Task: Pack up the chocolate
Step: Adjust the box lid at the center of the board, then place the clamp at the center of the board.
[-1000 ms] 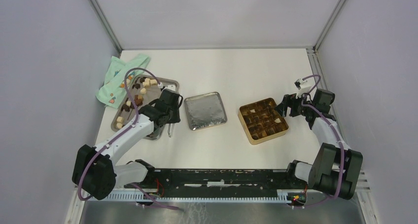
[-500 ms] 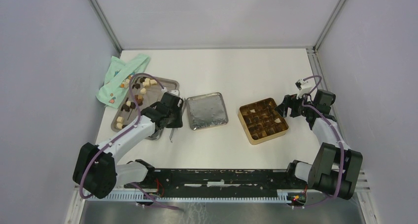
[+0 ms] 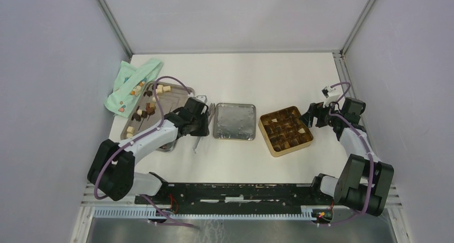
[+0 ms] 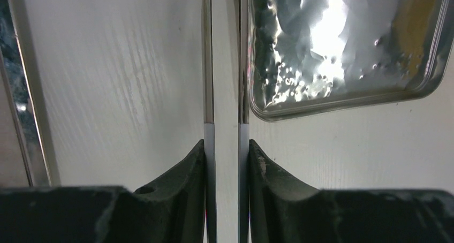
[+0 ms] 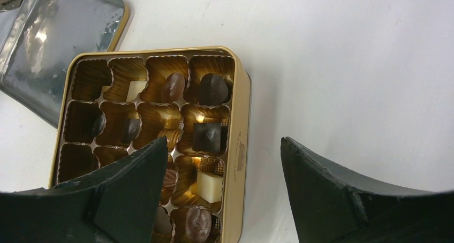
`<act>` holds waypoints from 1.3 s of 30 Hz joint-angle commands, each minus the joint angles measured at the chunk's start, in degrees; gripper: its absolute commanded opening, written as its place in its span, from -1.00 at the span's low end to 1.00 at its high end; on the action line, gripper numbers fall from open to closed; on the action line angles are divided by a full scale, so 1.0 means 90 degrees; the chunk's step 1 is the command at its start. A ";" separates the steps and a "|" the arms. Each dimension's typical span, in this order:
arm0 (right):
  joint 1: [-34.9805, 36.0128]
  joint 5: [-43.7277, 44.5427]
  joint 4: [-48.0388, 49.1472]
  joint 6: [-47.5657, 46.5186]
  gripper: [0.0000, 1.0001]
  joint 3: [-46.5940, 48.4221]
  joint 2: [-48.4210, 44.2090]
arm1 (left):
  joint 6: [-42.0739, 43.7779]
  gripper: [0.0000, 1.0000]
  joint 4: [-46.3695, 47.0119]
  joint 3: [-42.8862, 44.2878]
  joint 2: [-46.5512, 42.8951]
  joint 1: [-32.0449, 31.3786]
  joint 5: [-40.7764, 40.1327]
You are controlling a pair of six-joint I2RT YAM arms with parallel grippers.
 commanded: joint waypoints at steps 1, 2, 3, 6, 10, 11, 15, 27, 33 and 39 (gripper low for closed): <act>-0.0055 -0.0126 0.0165 -0.0090 0.65 0.0066 -0.0121 | 0.0411 -0.39 0.0885 -0.0025 -0.0088 0.0000 -0.0567; -0.0061 -0.0127 0.0164 -0.0081 0.64 0.0074 -0.0121 | 0.0427 -0.38 0.0986 -0.0073 -0.0045 -0.0003 -0.0585; -0.0069 -0.0127 0.0155 -0.0083 0.65 0.0088 -0.0113 | 0.0427 -0.37 0.1045 -0.0108 0.0022 -0.0002 -0.0615; -0.0074 -0.0146 0.0140 -0.0081 0.65 0.0111 -0.0099 | 0.0394 -0.30 0.1145 -0.0159 0.0274 0.0000 -0.0635; -0.0093 -0.0174 0.0119 -0.0081 0.65 0.0109 -0.0116 | 0.0277 -0.20 0.1135 -0.0175 0.0494 0.0005 -0.0656; -0.0093 -0.0175 0.0132 -0.0081 0.65 0.0112 -0.0120 | 0.0245 -0.18 0.1120 -0.0179 0.0537 0.0000 -0.0689; -0.0114 -0.0206 0.0135 -0.0081 0.65 0.0105 -0.0130 | 0.0173 -0.07 0.0970 -0.0143 0.0684 -0.0006 -0.0812; -0.0161 -0.0281 0.0164 -0.0081 0.66 0.0058 -0.0198 | 0.0013 0.15 0.0510 0.0117 0.1061 -0.0003 -0.0964; -0.0181 -0.0302 0.0173 -0.0061 0.66 0.0039 -0.0237 | -0.0016 0.27 0.0321 0.0152 0.0892 -0.0005 -0.1078; -0.0201 -0.0350 0.0155 -0.0061 0.66 0.0064 -0.0286 | -0.0021 0.35 0.0116 0.0199 0.0387 -0.0005 -0.1172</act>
